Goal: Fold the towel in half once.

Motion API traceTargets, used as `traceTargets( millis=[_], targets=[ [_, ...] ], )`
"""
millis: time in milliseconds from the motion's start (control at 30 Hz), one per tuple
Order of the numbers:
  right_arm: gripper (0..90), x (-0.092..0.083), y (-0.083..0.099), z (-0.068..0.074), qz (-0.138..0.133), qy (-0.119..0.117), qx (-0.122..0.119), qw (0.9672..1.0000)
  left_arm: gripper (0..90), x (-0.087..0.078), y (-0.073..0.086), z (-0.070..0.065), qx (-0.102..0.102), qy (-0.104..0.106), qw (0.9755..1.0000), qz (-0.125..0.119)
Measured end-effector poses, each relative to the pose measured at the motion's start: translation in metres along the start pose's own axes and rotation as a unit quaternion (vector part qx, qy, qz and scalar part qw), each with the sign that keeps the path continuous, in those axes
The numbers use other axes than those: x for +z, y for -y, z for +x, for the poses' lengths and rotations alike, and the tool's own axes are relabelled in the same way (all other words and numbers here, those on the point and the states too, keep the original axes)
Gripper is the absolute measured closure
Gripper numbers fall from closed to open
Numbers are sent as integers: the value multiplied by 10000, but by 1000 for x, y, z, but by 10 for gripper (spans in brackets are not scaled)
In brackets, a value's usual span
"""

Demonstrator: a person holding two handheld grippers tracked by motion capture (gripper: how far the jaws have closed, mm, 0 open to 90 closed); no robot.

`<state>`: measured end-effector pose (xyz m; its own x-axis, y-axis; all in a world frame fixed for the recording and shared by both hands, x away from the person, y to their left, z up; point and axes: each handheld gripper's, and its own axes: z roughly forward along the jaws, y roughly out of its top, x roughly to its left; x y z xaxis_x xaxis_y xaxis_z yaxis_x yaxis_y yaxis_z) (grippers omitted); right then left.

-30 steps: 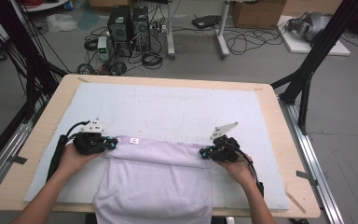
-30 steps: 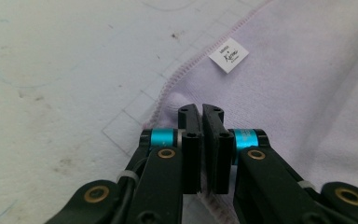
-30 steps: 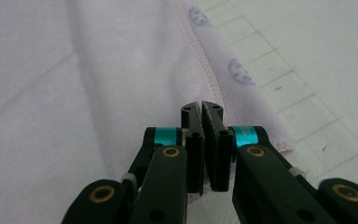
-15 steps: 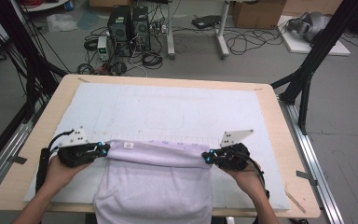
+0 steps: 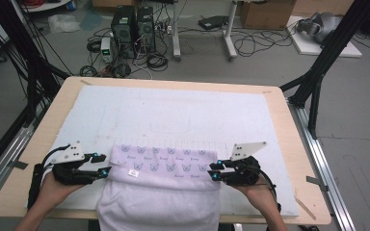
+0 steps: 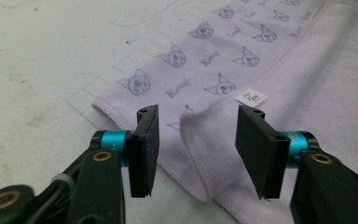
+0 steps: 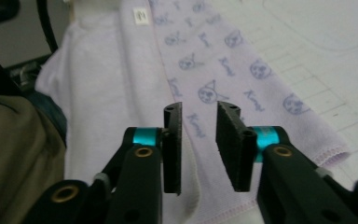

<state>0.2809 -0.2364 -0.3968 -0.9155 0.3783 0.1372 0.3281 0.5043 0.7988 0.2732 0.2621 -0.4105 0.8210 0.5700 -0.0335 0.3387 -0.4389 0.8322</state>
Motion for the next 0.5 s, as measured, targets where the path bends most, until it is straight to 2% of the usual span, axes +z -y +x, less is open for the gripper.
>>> traceTargets(
  millis=[67,167,200,267,333,400,500],
  targets=[
    [646,13,2,-7,162,-99,110,9998,454,11,-3,3,-87,164,9998,124],
    [610,25,4,-11,294,-292,237,9989,449,24,-2,1,13,305,9991,303],
    [609,29,5,-10,351,-273,203,9988,491,28,-1,0,52,380,9986,356],
    [612,33,7,-8,445,-295,187,9984,646,33,2,-3,198,499,9975,469],
    [651,36,10,-7,468,-417,244,9977,780,35,4,-6,289,569,9966,513],
    [676,39,14,-6,567,-465,274,9969,815,32,6,-9,356,549,9966,505],
    [776,42,17,-3,706,-441,197,9963,816,24,6,-10,336,525,9970,447]
  ],
)
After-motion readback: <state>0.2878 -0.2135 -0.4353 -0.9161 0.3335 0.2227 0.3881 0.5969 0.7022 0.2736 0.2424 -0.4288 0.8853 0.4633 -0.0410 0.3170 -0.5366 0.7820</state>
